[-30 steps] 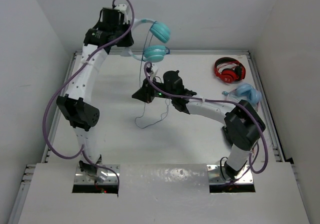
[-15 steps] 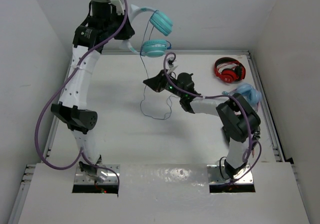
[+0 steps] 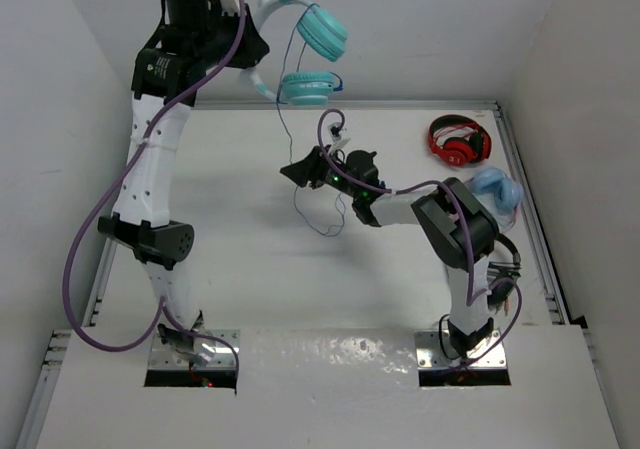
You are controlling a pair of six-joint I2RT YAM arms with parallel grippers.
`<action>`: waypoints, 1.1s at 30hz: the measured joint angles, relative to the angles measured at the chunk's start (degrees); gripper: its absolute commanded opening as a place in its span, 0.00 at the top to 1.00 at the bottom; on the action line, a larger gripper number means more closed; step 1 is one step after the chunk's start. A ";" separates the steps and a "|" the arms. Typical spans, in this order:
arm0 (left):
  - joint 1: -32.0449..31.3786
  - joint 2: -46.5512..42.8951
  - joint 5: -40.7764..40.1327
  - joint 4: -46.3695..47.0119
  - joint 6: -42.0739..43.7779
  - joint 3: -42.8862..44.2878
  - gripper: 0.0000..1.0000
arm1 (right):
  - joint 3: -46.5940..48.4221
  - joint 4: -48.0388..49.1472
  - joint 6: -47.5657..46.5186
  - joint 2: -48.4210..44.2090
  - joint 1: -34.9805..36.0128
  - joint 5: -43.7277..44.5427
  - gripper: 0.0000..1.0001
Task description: Wrap the headphones
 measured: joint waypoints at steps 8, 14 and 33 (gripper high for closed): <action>0.00 -0.52 1.44 0.37 -0.02 1.79 1.00 | 1.81 -3.82 -1.95 6.08 0.15 0.50 0.54; 0.00 -0.63 2.34 0.37 0.02 2.58 1.00 | 1.84 -5.38 -4.52 7.72 0.28 1.57 0.97; 0.00 -1.05 3.10 0.33 1.33 2.73 1.00 | 1.86 -2.32 -9.55 8.24 0.48 1.33 0.63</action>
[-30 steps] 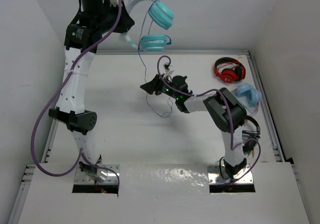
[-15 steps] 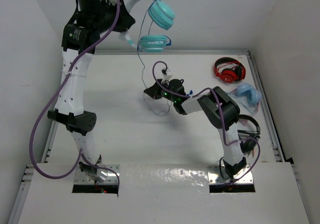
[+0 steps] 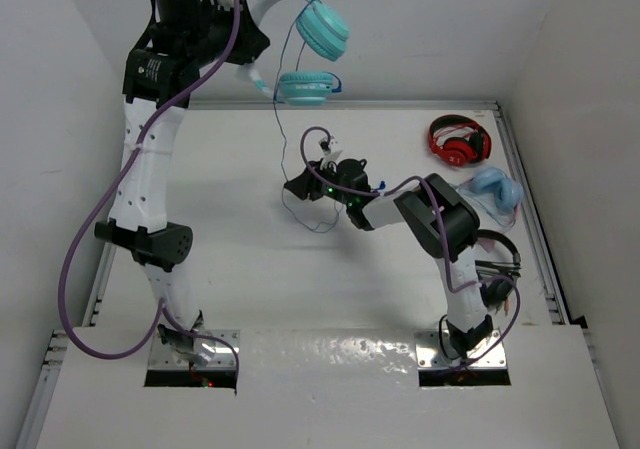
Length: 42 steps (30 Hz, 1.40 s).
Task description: Wrap the headphones
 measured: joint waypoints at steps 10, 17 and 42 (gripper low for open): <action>0.00 0.00 1.11 0.02 -0.11 0.00 1.00 | 3.17 -0.66 2.38 2.82 2.05 -1.09 0.55; 0.00 0.00 1.79 0.02 -0.13 0.00 1.00 | 5.09 -0.22 2.75 4.00 3.26 -3.52 0.61; 0.00 -0.35 4.37 -1.64 3.89 -0.07 1.00 | 0.68 -2.10 9.16 3.19 -5.53 7.58 1.00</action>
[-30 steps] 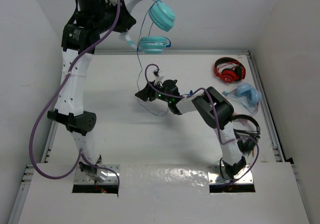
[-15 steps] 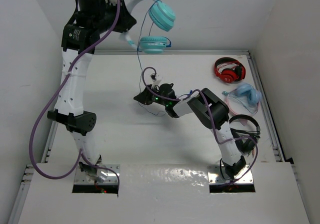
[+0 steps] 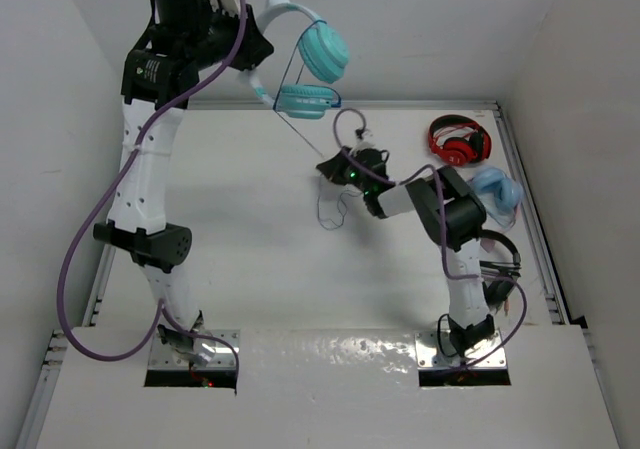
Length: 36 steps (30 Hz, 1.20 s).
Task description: Wrap the headphones
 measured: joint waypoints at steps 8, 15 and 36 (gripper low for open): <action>-0.61 -1.40 4.17 -2.54 10.71 -5.64 1.00 | 8.83 -8.02 -3.13 -4.46 -18.16 -0.42 1.00; -2.62 -3.32 3.80 -9.75 27.52 -19.93 1.00 | 18.16 -17.73 -9.79 -8.09 -21.70 -5.40 1.00; -7.02 -1.36 -27.36 -4.22 22.05 -40.24 1.00 | 35.82 -52.24 -26.99 -21.40 -16.94 -15.47 1.00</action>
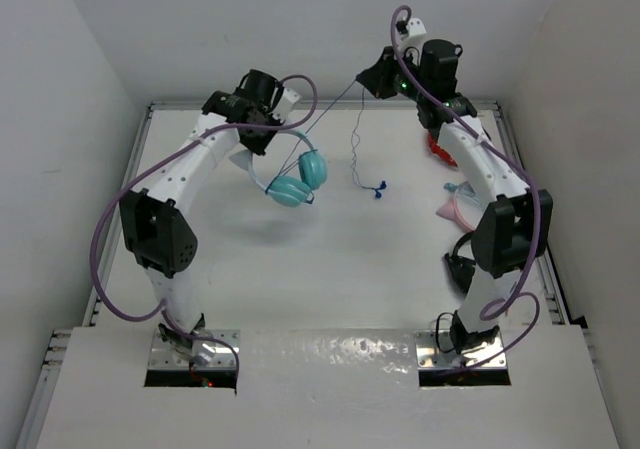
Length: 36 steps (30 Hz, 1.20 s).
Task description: Wrap the headphones
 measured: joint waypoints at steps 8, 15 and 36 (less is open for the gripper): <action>0.11 0.61 -7.58 2.14 -2.29 -1.46 1.00 | 3.26 -9.33 -3.89 -1.95 3.50 2.60 1.00; 0.50 3.34 -11.47 4.20 -7.21 -0.57 1.00 | 7.26 -16.85 -7.56 -2.64 11.02 4.04 1.00; 5.81 7.39 -4.85 2.12 -25.94 19.65 1.00 | -11.87 14.01 17.18 0.28 26.84 -8.41 1.00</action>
